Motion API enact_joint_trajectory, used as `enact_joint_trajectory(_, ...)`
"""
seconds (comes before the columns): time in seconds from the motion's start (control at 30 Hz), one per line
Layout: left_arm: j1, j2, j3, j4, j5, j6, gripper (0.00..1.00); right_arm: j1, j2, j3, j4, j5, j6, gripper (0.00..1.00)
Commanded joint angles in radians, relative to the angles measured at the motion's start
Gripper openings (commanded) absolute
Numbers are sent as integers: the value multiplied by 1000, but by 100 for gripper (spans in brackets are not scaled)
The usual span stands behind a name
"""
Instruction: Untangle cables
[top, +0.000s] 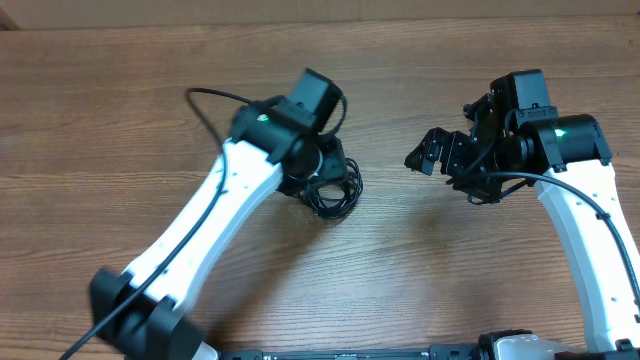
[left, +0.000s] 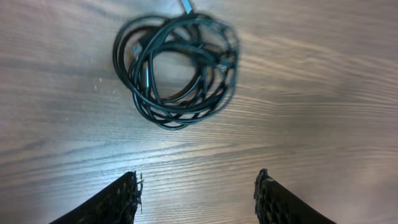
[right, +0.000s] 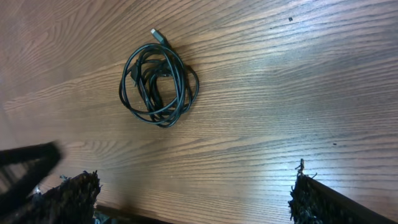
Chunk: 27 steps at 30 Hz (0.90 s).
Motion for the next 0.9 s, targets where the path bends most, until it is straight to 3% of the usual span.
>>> enact_joint_trajectory(0.0, -8, 114, -22, 10, -19, -113, 62, 4, 3, 9, 6, -8, -3, 100)
enact_joint_trajectory(0.43, 34, 333, -22, 72, -33, -190, 62, 4, 3, 5, -5, 60, -7, 100)
enact_joint_trajectory(0.6, 34, 333, -22, 102, -34, -189, 56, 4, 15, -8, 17, 60, -6, 100)
enact_joint_trajectory(0.77, 33, 333, -22, 120, -11, -195, 41, 4, 52, -24, 20, 60, -6, 100)
enact_joint_trajectory(0.87, 26, 333, -22, 121, -7, -224, 40, 4, 68, -47, 32, 60, -6, 100)
